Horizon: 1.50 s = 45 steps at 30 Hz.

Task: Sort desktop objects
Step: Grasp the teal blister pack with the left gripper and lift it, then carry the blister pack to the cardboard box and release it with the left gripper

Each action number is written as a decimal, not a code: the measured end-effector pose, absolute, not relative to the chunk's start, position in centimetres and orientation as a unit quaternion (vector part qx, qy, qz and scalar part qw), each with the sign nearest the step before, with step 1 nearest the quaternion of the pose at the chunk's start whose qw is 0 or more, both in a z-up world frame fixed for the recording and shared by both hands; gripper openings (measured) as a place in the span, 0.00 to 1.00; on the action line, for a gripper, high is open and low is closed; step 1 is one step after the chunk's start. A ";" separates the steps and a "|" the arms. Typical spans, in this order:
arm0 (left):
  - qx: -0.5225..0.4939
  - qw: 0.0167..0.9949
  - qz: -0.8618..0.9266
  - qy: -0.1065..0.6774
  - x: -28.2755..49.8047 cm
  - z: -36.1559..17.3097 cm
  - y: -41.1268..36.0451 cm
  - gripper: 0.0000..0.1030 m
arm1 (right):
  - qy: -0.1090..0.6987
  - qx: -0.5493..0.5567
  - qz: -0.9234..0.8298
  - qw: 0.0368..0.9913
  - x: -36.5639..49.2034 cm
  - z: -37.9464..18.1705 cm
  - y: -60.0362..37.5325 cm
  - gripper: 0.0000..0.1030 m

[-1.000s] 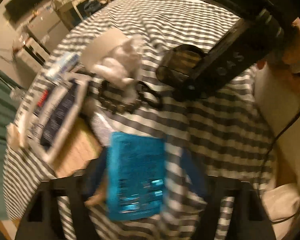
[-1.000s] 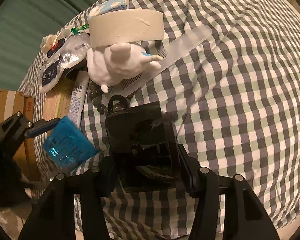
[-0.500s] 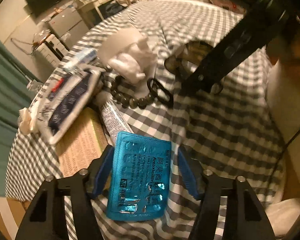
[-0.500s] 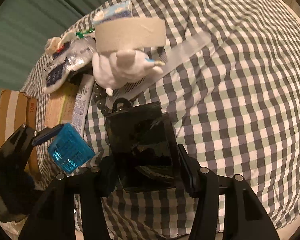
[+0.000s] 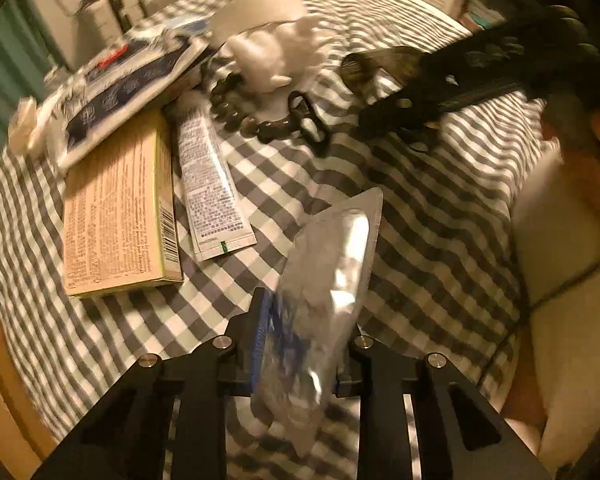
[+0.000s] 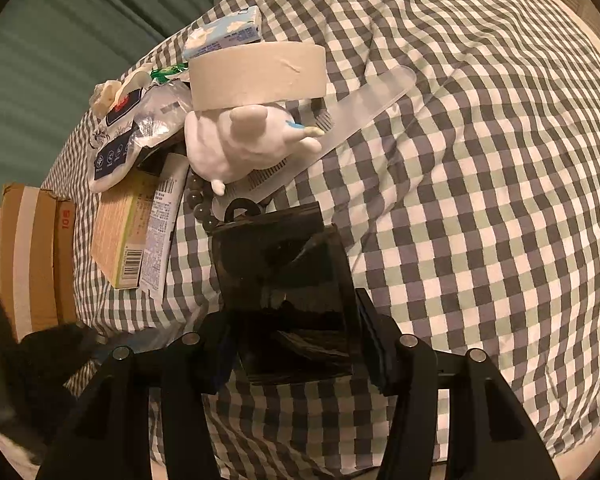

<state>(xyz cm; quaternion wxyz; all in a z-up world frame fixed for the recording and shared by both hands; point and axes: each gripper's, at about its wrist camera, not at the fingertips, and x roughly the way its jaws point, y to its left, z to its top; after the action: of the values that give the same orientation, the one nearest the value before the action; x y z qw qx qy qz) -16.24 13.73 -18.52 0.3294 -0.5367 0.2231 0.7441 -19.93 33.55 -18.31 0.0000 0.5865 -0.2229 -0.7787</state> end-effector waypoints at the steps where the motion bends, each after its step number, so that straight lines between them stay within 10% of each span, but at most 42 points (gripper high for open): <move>1: -0.537 0.329 0.750 0.203 -16.5 -18.4 13.5 0.21 | -0.221 0.585 -0.780 0.002 -19.9 -18.3 33.5 0.50; 14: -0.541 0.264 0.798 -0.033 -15.5 -13.7 7.9 0.08 | -0.238 0.551 -0.799 0.033 -16.6 -15.6 33.4 0.48; 35: -0.460 0.086 0.883 -0.020 -13.6 4.5 -12.2 0.08 | -0.116 0.465 -0.845 0.237 -14.6 2.9 8.4 0.48; 45: -0.463 0.060 0.881 -0.078 -14.7 -0.2 -21.2 0.08 | -0.096 0.497 -0.816 0.281 -19.6 0.9 -6.0 0.48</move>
<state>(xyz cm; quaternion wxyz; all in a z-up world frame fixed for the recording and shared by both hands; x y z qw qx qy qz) -14.74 -21.19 -0.22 0.0598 -0.4634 -0.0777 0.8807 -19.59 -5.95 0.93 0.2807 0.4966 -0.0960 -0.8157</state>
